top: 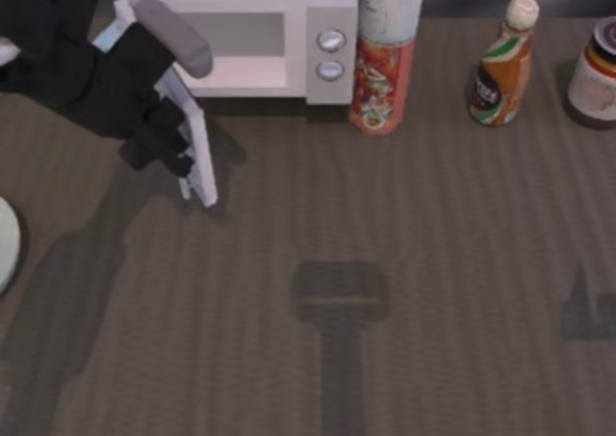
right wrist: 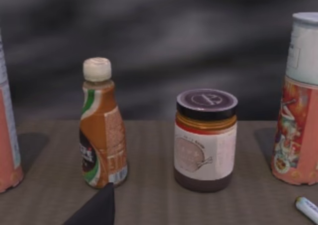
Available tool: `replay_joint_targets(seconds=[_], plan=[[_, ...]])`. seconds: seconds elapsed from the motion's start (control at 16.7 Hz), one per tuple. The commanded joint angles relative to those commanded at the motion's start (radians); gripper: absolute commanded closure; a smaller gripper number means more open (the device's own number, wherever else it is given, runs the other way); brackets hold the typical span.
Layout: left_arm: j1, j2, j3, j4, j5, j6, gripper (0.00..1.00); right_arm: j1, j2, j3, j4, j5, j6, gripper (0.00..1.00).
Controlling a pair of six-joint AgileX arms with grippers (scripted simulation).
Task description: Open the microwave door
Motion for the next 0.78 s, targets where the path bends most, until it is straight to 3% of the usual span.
replay_joint_targets(seconds=[0.78], plan=[[0.003,0.003,0.000,-0.006,0.007,0.015,1.00,0.000,0.000,0.000,0.000,0.000,0.000,0.00]])
